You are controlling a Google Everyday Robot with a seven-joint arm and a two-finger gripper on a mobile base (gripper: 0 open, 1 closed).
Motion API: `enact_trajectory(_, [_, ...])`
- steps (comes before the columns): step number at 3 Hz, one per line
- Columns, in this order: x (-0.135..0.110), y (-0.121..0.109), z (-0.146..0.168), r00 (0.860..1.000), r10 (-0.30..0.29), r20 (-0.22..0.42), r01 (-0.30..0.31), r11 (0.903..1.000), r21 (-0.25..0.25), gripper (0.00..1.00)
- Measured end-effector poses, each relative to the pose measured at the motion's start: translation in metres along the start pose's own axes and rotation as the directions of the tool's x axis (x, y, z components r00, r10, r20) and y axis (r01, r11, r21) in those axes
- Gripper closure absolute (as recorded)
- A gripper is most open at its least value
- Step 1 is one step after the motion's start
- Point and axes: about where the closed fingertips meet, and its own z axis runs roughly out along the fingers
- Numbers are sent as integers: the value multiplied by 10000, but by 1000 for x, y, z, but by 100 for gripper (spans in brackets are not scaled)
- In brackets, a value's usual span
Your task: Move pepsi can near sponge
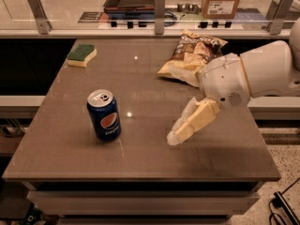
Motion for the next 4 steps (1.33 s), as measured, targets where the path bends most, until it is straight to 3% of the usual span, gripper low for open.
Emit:
enact_trajectory(2, [-1,-3,0,9999,15,139,-15,10000,32,0])
enact_trajectory(4, [0,-20,33,9908,-104,1350,112,9999,-51,0])
